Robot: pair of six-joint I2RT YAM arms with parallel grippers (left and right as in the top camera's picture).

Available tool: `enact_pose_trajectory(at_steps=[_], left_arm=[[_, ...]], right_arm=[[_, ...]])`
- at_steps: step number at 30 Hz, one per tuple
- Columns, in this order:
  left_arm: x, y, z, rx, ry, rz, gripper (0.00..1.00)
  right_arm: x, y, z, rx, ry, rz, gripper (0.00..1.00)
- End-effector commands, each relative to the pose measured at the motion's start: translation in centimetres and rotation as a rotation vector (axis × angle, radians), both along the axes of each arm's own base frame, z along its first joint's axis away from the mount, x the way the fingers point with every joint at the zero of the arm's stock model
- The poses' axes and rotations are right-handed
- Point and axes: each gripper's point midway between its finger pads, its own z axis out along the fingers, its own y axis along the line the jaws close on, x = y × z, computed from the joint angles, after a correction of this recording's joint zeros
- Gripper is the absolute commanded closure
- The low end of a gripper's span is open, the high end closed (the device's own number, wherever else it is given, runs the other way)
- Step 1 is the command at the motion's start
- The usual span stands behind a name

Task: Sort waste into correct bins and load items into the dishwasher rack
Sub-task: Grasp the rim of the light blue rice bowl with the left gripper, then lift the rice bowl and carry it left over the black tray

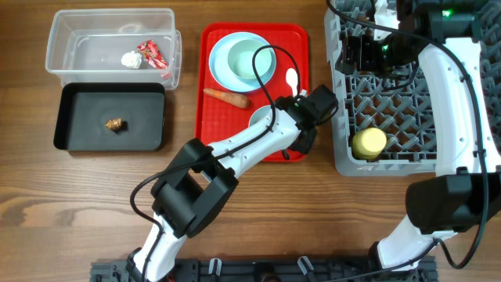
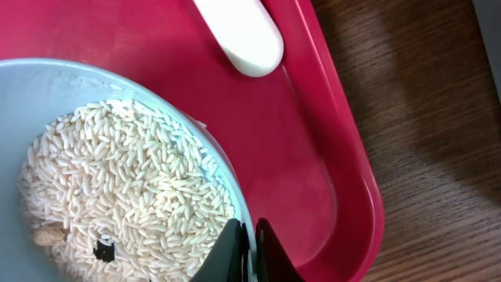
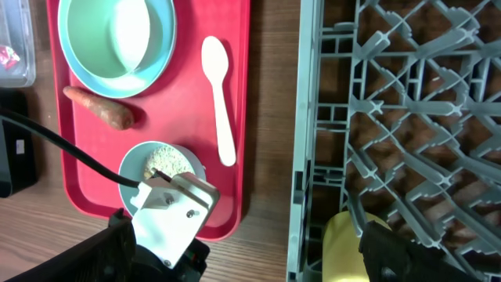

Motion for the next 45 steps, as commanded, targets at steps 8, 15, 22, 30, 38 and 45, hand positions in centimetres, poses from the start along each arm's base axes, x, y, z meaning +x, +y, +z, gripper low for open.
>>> enact_pose_trajectory(at_steps=[8, 15, 22, 30, 38, 45], left_arm=[[2.2, 3.5, 6.3, -0.077, -0.047, 0.108, 0.96], [4.6, 7.6, 12.8, -0.271, -0.054, 0.219, 0.96], [7.3, 16.3, 14.7, -0.401, 0.029, 0.412, 0.96], [7.9, 25.1, 15.3, -0.564, 0.114, 0.5, 0.96], [7.8, 31.8, 16.7, -0.886, 0.084, 0.491, 0.96], [6.4, 36.1, 16.8, -1.167, -0.011, 0.474, 0.96]], right_arm=[[-0.2, 0.0, 1.0, -0.018, -0.026, 0.011, 0.07], [-0.2, 0.0, 1.0, -0.018, -0.027, 0.011, 0.06], [-0.2, 0.0, 1.0, -0.021, -0.028, 0.019, 0.06], [-0.2, 0.0, 1.0, -0.021, -0.029, 0.023, 0.06], [-0.3, 0.0, 1.0, -0.022, -0.026, 0.022, 0.07], [-0.2, 0.0, 1.0, -0.022, -0.029, 0.023, 0.06]])
